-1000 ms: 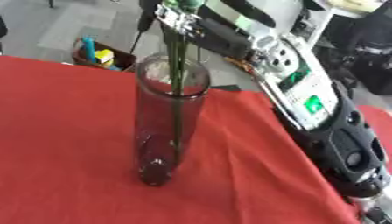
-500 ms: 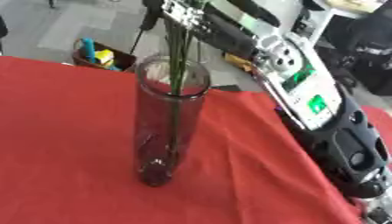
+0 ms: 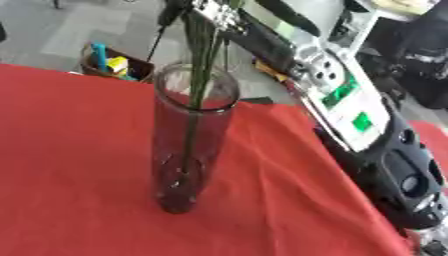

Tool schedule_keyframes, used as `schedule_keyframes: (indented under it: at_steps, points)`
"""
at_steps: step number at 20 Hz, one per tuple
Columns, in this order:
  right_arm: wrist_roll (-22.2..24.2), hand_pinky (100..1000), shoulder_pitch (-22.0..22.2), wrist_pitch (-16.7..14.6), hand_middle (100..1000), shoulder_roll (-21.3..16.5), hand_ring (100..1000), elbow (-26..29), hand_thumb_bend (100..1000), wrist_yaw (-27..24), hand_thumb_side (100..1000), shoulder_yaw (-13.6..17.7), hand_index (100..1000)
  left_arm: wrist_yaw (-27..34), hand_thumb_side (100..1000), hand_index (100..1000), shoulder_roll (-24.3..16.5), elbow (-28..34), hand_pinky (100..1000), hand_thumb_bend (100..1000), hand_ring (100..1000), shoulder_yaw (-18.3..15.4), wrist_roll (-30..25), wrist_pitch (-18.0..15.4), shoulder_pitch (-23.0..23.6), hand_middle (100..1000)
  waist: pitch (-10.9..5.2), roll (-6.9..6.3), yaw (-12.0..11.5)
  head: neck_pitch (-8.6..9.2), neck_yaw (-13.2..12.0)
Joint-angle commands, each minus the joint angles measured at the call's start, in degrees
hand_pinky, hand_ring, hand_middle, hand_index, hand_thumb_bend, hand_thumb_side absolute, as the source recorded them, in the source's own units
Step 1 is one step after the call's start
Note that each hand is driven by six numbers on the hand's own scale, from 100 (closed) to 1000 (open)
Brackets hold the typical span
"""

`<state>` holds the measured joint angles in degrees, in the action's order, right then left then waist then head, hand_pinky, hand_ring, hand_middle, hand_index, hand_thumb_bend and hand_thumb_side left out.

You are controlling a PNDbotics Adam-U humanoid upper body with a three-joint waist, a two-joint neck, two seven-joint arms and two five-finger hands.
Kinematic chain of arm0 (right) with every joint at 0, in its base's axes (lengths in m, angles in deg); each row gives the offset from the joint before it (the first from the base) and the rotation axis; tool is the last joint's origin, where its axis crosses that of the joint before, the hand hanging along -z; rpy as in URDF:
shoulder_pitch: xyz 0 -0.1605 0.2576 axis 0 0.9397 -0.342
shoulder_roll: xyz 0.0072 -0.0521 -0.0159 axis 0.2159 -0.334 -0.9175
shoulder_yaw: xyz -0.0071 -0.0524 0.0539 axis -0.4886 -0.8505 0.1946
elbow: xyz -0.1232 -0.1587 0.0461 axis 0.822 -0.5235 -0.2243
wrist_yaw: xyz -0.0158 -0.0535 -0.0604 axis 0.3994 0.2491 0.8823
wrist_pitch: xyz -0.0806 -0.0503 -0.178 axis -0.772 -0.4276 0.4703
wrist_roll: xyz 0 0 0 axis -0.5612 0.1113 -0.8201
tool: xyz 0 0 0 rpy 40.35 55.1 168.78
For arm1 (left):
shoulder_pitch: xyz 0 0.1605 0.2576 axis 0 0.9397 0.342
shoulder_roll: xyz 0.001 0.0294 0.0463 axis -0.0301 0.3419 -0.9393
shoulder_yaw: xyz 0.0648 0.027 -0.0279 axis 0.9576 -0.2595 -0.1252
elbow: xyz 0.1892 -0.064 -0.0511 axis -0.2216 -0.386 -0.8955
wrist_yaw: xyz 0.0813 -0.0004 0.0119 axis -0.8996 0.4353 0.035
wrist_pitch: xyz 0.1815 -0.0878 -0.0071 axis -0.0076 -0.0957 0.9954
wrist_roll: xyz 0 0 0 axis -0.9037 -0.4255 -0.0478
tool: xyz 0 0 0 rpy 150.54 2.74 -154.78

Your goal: Arrange flowers into the vase.

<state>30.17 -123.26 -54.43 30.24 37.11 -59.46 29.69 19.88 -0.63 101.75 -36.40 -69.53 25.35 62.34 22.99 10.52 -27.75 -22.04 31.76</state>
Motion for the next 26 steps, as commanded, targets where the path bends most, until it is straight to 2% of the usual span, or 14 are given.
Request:
schedule_keyframes:
  at_steps: [1,6,15,17,18,19,20,22,23,24,26]
  points:
    - [1.84,925,-0.23,-0.99,432,-1.95,968,1.09,100,2.30,1000,1.05,739,0.17,1000,873,-0.11,1.03,722,100,533,0.01,-0.35,-0.08,-0.31,790,-1.02,-0.55,0.23,0.93,-0.17]
    - [5.07,954,-0.12,-3.30,527,-2.38,1000,1.09,100,4.99,1000,1.39,825,0.11,1000,873,-0.13,1.03,722,100,533,0.01,-0.53,-0.04,-0.27,790,-0.99,-0.43,0.37,0.90,-0.28]
    - [11.03,963,0.76,-6.62,587,-2.25,1000,1.09,100,9.71,1000,1.97,842,0.03,1000,873,-0.12,1.03,721,100,532,-0.02,-0.85,-0.02,-0.41,791,-0.88,-0.05,0.30,0.95,-0.48]
    - [10.87,941,0.78,-6.43,528,-2.07,1000,1.08,100,9.75,1000,2.22,747,0.05,1000,873,-0.10,1.03,721,100,532,0.00,-0.93,0.06,-0.42,791,-0.83,0.03,0.40,1.01,-0.58]
    - [10.04,917,0.77,-5.86,412,-1.92,1000,1.06,100,9.53,978,2.41,640,0.05,1000,873,-0.10,1.03,722,100,532,0.01,-0.98,0.09,-0.44,792,-0.82,0.07,0.41,1.04,-0.58]
    - [8.62,912,0.77,-5.06,352,-1.77,986,1.02,100,9.16,916,2.55,605,0.05,1000,873,-0.09,1.03,722,100,532,0.03,-1.03,0.09,-0.48,792,-0.81,0.10,0.39,1.10,-0.57]
    - [7.20,912,0.84,-4.28,310,-1.72,977,1.04,100,8.78,895,2.49,565,0.06,1000,873,-0.08,1.03,722,100,532,0.04,-1.09,0.08,-0.52,792,-0.80,0.13,0.36,1.21,-0.56]
    - [4.94,891,0.96,-3.04,142,-1.70,926,1.08,100,8.19,801,2.36,488,0.07,1000,873,-0.08,1.03,722,100,532,0.01,-1.16,0.09,-0.53,793,-0.75,0.16,0.44,1.34,-0.59]
    - [4.08,882,1.02,-2.58,100,-1.74,907,1.09,100,8.01,772,2.27,479,0.06,1000,873,-0.08,1.03,722,100,532,-0.01,-1.18,0.12,-0.53,793,-0.69,0.18,0.53,1.37,-0.63]
    - [3.62,877,1.12,-2.28,100,-1.79,888,1.09,100,8.01,742,2.10,468,0.05,1000,873,-0.08,1.03,722,100,532,-0.02,-1.23,0.16,-0.53,793,-0.63,0.19,0.61,1.37,-0.67]
    - [3.83,880,1.36,-2.05,100,-1.79,889,1.09,100,8.33,738,1.70,472,0.02,1000,873,-0.09,1.03,722,100,531,-0.02,-1.35,0.15,-0.60,793,-0.50,0.19,0.69,1.46,-0.60]
